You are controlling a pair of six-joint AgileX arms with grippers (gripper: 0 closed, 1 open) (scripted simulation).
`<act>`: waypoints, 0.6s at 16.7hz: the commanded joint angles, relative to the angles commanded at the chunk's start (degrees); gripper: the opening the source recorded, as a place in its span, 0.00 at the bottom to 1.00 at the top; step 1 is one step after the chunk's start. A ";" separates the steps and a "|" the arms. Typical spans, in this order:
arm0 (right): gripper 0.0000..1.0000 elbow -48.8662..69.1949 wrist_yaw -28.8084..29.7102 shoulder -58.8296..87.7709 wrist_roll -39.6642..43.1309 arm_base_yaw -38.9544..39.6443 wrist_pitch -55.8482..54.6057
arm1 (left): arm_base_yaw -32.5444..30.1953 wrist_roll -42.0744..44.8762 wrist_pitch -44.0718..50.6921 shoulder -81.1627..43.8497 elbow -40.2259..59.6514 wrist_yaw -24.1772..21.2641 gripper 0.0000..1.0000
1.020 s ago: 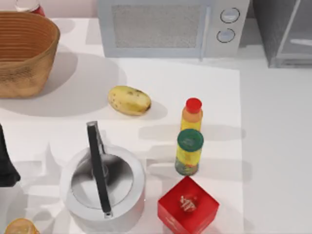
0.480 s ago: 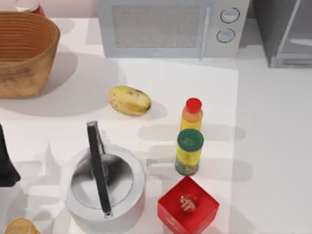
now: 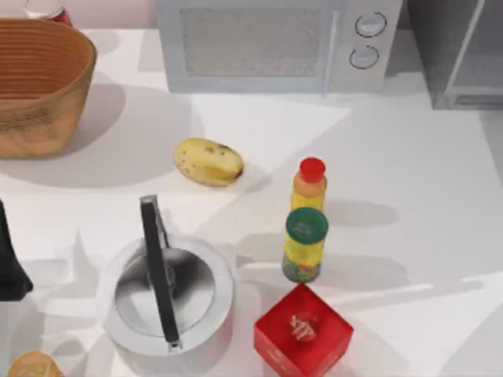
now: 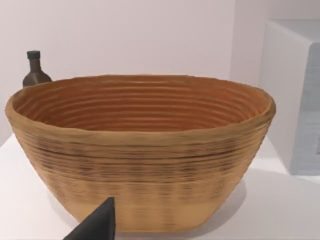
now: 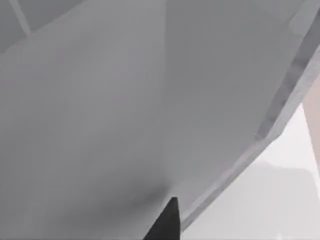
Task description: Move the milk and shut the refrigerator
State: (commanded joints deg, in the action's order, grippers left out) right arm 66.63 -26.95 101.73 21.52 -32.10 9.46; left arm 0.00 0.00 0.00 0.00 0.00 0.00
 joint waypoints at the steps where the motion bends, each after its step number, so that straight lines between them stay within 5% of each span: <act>1: 1.00 -1.56 3.42 -0.82 -3.03 5.00 -1.50 | 0.00 0.00 0.00 0.00 0.00 0.00 1.00; 6: 1.00 -8.21 19.77 -6.22 -16.35 25.01 -9.33 | 0.00 0.00 0.00 0.00 0.00 0.00 1.00; 10: 1.00 -10.09 25.13 -9.04 -20.70 30.50 -12.75 | 0.00 0.00 0.00 0.00 0.00 0.00 1.00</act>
State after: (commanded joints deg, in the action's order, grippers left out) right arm 56.54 -1.82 92.69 0.82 -1.60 -3.30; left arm 0.00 0.00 0.00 0.00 0.00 0.00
